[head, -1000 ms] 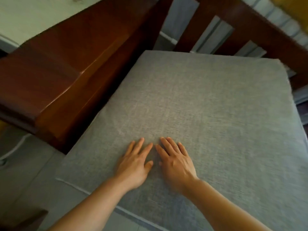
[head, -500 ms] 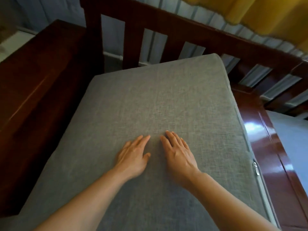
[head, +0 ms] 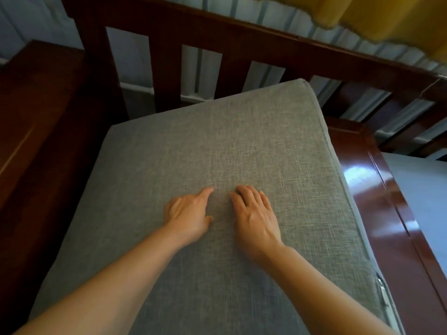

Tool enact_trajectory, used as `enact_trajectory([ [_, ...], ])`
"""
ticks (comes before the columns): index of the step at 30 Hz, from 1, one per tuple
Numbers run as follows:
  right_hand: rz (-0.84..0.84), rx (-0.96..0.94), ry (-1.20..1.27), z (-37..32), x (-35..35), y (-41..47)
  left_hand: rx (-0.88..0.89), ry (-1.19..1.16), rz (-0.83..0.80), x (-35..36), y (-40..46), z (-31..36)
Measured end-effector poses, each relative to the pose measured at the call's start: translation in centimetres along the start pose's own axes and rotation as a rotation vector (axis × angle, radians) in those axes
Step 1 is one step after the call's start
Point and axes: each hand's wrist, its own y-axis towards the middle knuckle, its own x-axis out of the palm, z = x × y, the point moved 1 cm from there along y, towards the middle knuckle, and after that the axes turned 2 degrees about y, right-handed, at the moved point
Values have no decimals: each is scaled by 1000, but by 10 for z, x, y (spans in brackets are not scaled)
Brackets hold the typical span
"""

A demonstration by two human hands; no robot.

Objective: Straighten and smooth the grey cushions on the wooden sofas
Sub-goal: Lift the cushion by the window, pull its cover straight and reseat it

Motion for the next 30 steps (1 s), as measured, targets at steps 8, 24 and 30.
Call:
enact_trajectory([
  [8, -48, 98, -17, -1, -16, 27, 192, -8, -98, -16, 31, -3],
  [24, -31, 109, -6, 13, -33, 130, 171, -138, -139, -44, 102, -22],
  [30, -13, 82, -37, 26, -36, 161, 122, -161, -35, -53, 142, -22],
])
